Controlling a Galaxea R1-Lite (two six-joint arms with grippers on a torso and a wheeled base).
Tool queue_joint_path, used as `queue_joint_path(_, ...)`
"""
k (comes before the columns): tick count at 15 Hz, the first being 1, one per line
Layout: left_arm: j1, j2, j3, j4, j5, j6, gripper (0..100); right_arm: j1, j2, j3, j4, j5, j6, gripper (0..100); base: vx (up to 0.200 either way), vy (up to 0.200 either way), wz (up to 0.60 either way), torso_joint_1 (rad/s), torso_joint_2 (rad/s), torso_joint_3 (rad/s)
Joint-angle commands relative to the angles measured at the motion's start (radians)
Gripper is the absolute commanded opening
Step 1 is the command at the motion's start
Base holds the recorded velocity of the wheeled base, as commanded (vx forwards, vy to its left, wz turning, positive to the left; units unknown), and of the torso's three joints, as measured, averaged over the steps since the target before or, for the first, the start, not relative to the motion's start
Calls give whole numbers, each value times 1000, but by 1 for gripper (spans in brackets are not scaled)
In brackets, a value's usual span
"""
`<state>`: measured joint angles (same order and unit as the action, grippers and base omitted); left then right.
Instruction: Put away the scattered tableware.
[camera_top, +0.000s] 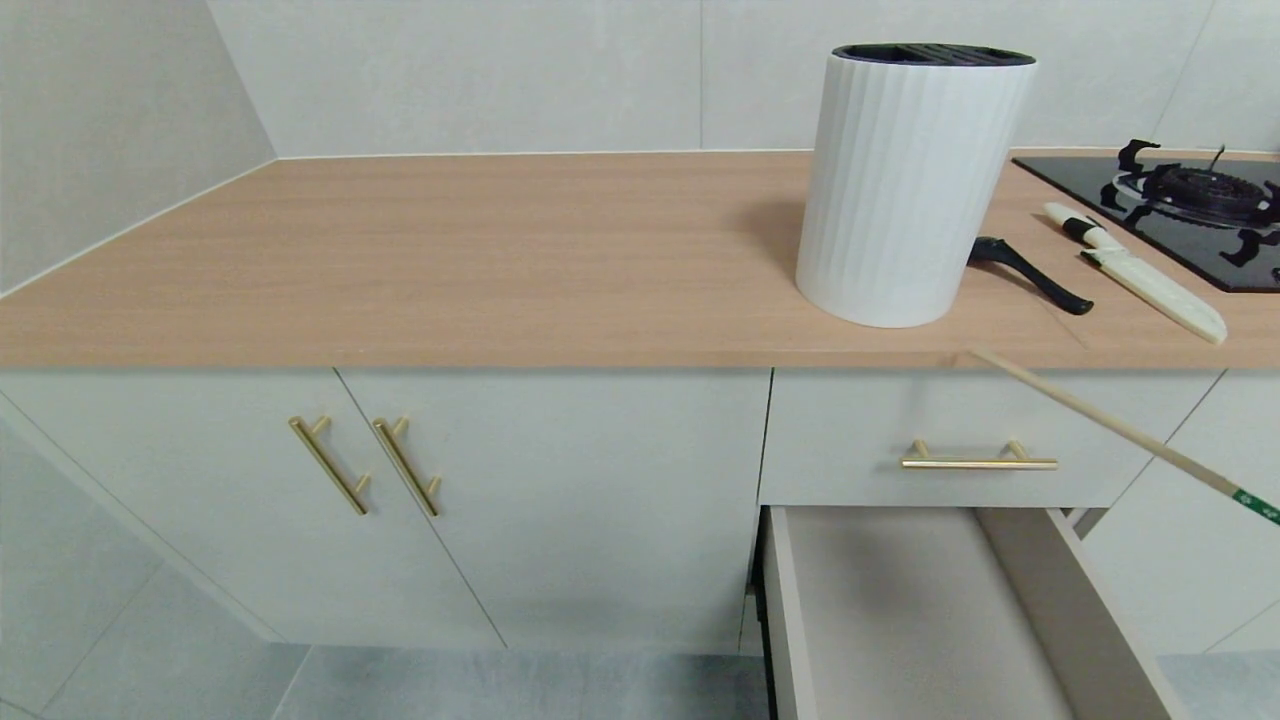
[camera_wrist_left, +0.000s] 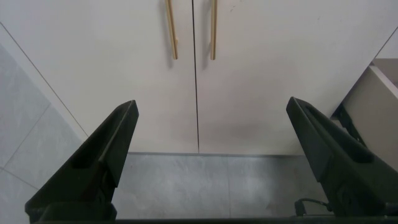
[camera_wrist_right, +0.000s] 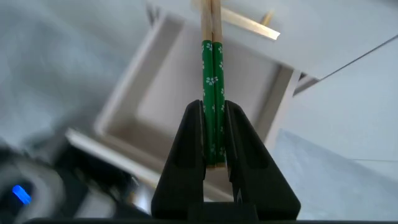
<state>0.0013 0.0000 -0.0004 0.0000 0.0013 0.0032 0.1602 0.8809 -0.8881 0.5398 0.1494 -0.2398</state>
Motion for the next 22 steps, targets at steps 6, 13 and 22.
queue_joint_path(6, 0, 2, 0, 0, 0, 0, 100, 24, 122, 109, -63, 4, -23, 0, 0, 0, 0, -55, 153, 100)
queue_joint_path(13, 0, 2, 0, 0, 0, 0, 100, 45, 182, 135, -77, 1, -23, 0, 0, 0, 0, -114, 401, 276)
queue_joint_path(22, 0, 2, -1, 0, 0, 0, 100, 148, 346, 189, -142, -2, -10, 0, 0, 0, 0, -5, 24, 14)
